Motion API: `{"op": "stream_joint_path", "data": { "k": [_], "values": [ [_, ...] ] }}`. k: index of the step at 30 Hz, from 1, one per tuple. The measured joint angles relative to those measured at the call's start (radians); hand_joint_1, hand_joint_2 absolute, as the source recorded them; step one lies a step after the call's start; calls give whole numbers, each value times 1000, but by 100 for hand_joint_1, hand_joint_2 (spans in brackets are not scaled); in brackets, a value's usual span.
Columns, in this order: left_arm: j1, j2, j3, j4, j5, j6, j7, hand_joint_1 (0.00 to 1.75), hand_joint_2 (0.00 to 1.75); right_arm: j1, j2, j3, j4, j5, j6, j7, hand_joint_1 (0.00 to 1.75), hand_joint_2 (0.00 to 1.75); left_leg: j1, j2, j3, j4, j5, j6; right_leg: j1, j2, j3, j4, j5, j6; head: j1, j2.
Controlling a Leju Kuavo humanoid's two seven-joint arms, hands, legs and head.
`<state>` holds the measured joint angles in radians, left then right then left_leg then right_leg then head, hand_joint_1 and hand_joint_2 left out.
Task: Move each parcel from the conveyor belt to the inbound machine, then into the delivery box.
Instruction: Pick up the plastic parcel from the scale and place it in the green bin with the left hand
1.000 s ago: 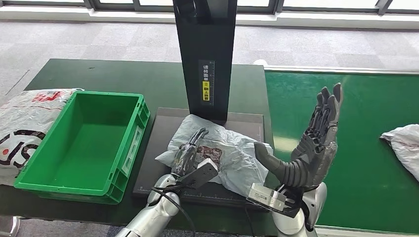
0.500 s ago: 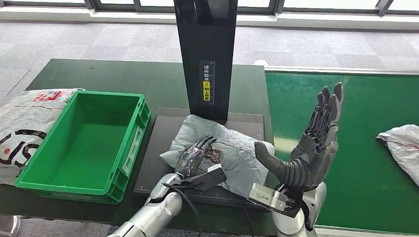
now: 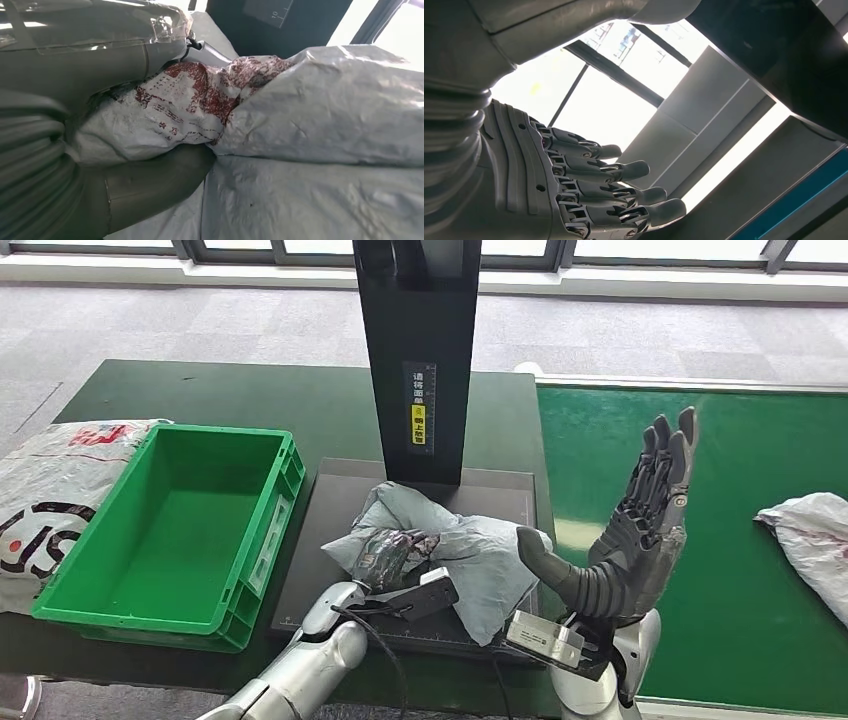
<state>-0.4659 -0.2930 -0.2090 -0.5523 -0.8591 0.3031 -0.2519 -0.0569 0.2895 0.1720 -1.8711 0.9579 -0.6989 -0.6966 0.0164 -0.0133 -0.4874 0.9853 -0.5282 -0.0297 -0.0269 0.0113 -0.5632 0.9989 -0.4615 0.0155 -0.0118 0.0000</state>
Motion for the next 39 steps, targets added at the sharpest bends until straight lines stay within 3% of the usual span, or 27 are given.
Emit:
{"op": "stream_joint_path", "data": {
  "k": [8,14,18,20,23,28,39],
  "values": [
    [-7,17,7,0,2,44,-15,175,175,0,0,-1,0,-2,0,0,0,175,0,0,0,0,0,0,0,0,0,0,0,0,0,0],
    [10,40,59,-52,1,180,-30,175,175,1,0,-8,0,1,0,0,0,175,0,1,3,0,1,-1,0,1,-3,0,0,0,0,0],
    [17,49,85,-82,-10,206,-40,175,175,2,0,-10,0,2,0,0,0,175,0,-1,6,0,2,-1,0,-1,-3,1,0,0,0,0],
    [51,44,121,-161,-73,263,-98,175,175,3,0,-12,-1,1,0,0,0,175,0,0,5,0,2,-1,0,1,-5,1,0,0,0,0],
    [122,10,259,-391,-167,374,-203,175,175,5,0,-19,-8,-2,0,1,0,175,0,3,2,1,2,-1,0,4,-9,1,1,0,0,0],
    [170,-24,419,-646,-188,397,-216,175,175,7,0,-24,-18,-4,0,1,0,175,0,5,3,0,0,-1,0,5,-9,1,0,0,0,0],
    [205,-32,509,-830,-199,397,-228,175,175,7,0,-24,-20,-4,0,2,0,175,0,3,3,0,2,-2,0,3,-8,2,0,-1,0,0]
  ]
}}
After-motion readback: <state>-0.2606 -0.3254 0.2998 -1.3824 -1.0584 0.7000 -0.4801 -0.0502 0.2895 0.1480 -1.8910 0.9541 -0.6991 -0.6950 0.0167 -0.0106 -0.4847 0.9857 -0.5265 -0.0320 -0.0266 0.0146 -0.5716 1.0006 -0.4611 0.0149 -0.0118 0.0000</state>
